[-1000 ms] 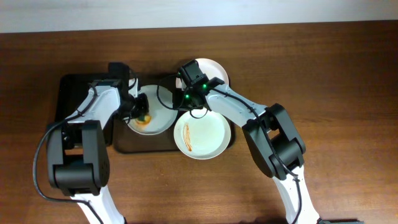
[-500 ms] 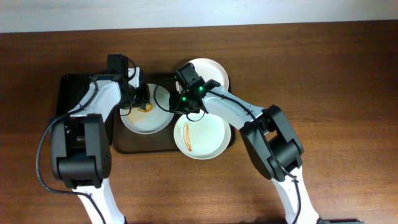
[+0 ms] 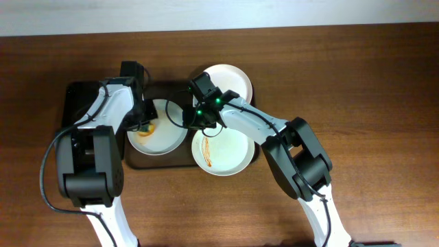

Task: Clean dirty plates on tray and stack at the side
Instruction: 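Scrub the left plate with the sponge while the right gripper holds its rim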

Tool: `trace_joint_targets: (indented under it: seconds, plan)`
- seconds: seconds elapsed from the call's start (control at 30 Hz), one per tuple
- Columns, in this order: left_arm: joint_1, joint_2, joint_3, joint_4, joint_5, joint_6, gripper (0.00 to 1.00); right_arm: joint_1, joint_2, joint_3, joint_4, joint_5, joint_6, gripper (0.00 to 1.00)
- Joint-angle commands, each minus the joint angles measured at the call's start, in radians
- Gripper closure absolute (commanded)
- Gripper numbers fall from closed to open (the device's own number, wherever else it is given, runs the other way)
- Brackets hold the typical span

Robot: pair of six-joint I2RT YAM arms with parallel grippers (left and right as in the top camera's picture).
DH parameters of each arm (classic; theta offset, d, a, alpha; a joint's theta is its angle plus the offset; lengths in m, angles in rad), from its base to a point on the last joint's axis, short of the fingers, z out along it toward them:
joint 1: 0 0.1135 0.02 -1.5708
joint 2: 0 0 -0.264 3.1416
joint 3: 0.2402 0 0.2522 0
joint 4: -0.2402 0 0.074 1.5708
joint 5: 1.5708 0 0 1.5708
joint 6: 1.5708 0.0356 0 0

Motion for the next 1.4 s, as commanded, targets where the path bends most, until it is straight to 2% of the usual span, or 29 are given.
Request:
trace_joint_targets:
  seconds: [0.0, 0.03, 0.07, 0.17, 0.27, 0.37, 0.43, 0.47, 0.5, 0.57, 0.63, 0.7, 0.73, 0.77, 0.83, 0.9, 0.93, 1.1, 1.37]
  plan:
    - [0.016, 0.019, -0.015, -0.042, -0.257, -0.133, 0.99, -0.01, 0.019, -0.004, -0.007, -0.003, 0.005, 0.96]
    - [0.015, 0.019, -0.015, -0.056, -0.233, -0.104, 0.99, -0.01, 0.019, -0.004, -0.006, -0.003, 0.004, 0.96]
    - [0.015, 0.019, -0.015, -0.058, -0.103, 0.027, 0.99, -0.01, 0.019, -0.004, -0.006, -0.003, 0.004, 0.96]
    - [0.016, 0.019, -0.015, -0.077, 0.352, 0.261, 0.99, -0.01, 0.019, -0.004, -0.005, -0.005, 0.012, 0.96]
    - [0.016, 0.019, -0.015, -0.075, 0.516, 0.398, 0.99, -0.01, 0.019, -0.004, -0.005, -0.007, 0.012, 0.96]
    - [0.016, 0.019, -0.015, -0.001, 0.529, 0.412, 0.99, -0.01, 0.019, -0.004, -0.005, -0.018, 0.012, 0.96]
    - [0.016, 0.019, -0.015, 0.092, 0.502, 0.347, 0.99, -0.01, 0.019, -0.004, -0.005, -0.018, 0.012, 0.96]
    - [0.016, 0.019, -0.015, 0.125, 0.429, 0.272, 0.99, -0.01, 0.019, -0.004, -0.005, -0.018, 0.012, 0.96]
    - [0.016, 0.019, -0.015, 0.144, 0.296, 0.166, 0.99, -0.01, 0.019, -0.004, -0.005, -0.018, 0.012, 0.96]
    - [0.016, 0.019, -0.015, 0.106, 0.023, -0.101, 0.99, -0.01, 0.019, -0.004, -0.006, -0.018, 0.011, 0.96]
    - [0.016, 0.019, -0.015, 0.07, -0.024, -0.157, 0.99, -0.01, 0.019, -0.004, -0.006, -0.018, 0.012, 0.96]
    - [0.012, 0.019, -0.015, 0.023, -0.02, -0.127, 0.99, -0.01, 0.019, -0.004, -0.005, -0.018, 0.012, 0.96]
    - [0.008, 0.019, -0.015, 0.002, 0.006, -0.042, 0.99, -0.01, 0.019, -0.004, -0.005, -0.018, 0.012, 0.96]
    - [0.0, 0.019, -0.015, -0.022, 0.076, 0.114, 0.99, -0.01, 0.019, -0.004, -0.005, -0.018, 0.011, 0.96]
    - [-0.004, 0.019, -0.015, -0.072, 0.198, 0.235, 0.99, -0.01, 0.019, -0.004, -0.005, -0.023, 0.011, 0.96]
    - [-0.004, 0.019, -0.015, -0.105, 0.414, 0.401, 0.99, -0.01, 0.019, -0.004, -0.005, -0.026, 0.011, 0.96]
    - [-0.003, 0.019, -0.015, -0.098, 0.487, 0.444, 0.99, -0.01, 0.019, -0.004, -0.005, -0.029, 0.011, 0.96]
    - [0.015, 0.019, -0.015, 0.036, 0.491, 0.359, 0.99, -0.009, 0.019, -0.004, -0.033, -0.04, 0.011, 0.96]
    - [0.016, 0.019, -0.015, 0.063, 0.491, 0.343, 0.99, -0.008, 0.051, -0.005, -0.041, -0.048, 0.038, 0.95]
